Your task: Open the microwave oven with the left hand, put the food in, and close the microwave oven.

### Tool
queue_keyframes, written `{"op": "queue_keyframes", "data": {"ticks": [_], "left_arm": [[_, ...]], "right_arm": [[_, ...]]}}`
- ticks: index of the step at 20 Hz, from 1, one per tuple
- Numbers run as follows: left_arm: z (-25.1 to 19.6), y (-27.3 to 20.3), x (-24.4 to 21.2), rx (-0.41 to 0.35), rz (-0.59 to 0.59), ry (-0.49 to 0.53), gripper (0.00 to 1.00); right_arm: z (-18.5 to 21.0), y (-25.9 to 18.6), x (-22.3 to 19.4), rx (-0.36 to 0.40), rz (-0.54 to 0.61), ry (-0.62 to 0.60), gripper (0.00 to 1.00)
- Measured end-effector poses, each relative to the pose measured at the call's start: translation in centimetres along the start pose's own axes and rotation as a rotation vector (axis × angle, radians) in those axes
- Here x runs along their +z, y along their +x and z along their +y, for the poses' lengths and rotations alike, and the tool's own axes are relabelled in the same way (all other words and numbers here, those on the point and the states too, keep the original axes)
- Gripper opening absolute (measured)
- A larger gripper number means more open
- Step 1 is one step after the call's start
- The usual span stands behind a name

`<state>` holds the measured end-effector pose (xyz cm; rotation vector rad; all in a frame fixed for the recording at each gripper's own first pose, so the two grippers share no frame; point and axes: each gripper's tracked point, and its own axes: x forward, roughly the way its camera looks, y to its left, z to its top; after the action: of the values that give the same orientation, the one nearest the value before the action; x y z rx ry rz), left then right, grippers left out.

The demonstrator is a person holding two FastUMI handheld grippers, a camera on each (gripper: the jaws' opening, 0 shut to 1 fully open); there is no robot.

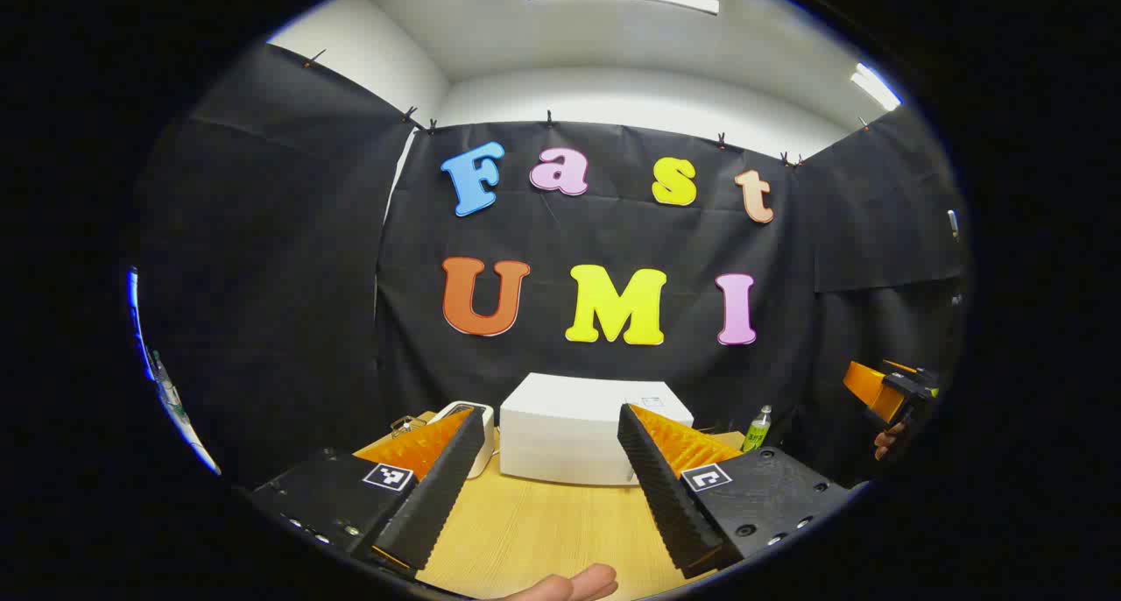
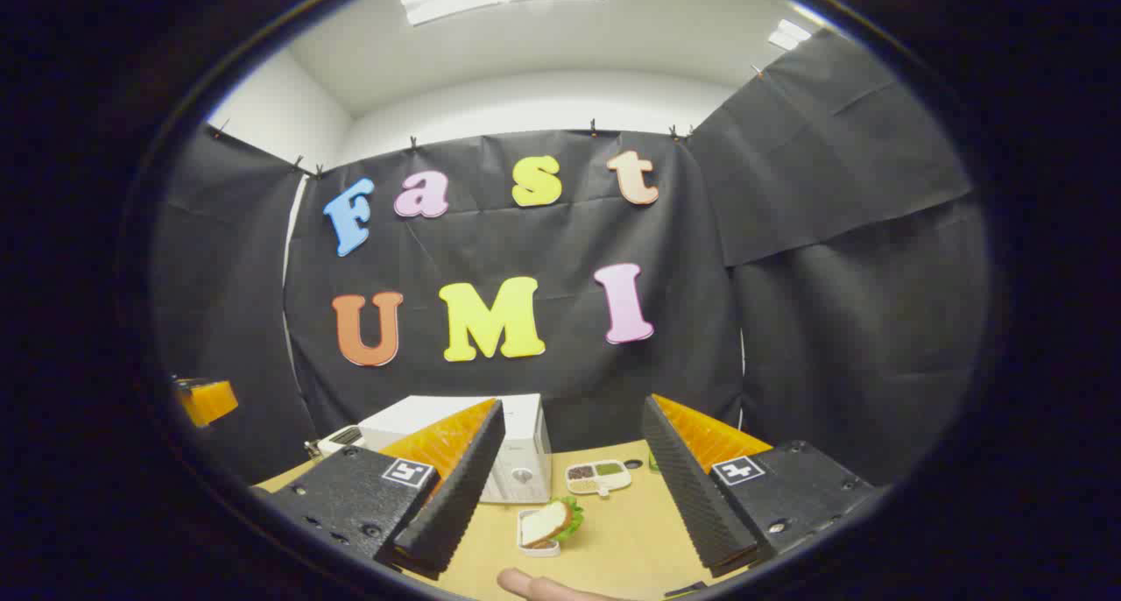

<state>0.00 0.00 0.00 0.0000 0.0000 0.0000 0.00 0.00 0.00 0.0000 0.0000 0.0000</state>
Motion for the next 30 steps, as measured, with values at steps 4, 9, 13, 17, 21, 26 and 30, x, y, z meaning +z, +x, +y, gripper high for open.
{"op": "queue_keyframes", "data": {"ticks": [4,9,13,17,21,26,30], "left_arm": [[0.6,-0.4,0.4,0.006,-0.018,0.007,0.95],[1.3,-0.5,0.5,0.013,-0.017,0.002,0.84],[1.2,-0.6,0.3,0.006,-0.017,-0.001,0.84],[0.8,0.0,0.5,0.012,-0.031,-0.003,0.95],[-1.9,2.3,0.4,-0.043,-0.057,-0.015,0.95],[-4.7,7.8,-2.3,-0.047,-0.084,0.000,0.95],[-7.9,13.1,-6.4,-0.051,-0.037,0.023,0.95]], "right_arm": [[0.2,-0.5,0.5,0.003,-0.012,-0.022,1.00],[0.3,-0.6,0.7,0.004,-0.020,-0.029,0.91],[0.6,-0.5,0.4,0.016,-0.019,-0.035,0.91],[0.8,-0.5,0.1,0.034,-0.023,-0.038,0.91],[0.6,-0.6,0.2,0.049,-0.052,-0.026,1.00],[-1.4,0.2,-0.2,0.036,-0.088,-0.025,0.91],[-2.8,0.8,-0.5,0.040,-0.098,-0.029,0.91]]}}
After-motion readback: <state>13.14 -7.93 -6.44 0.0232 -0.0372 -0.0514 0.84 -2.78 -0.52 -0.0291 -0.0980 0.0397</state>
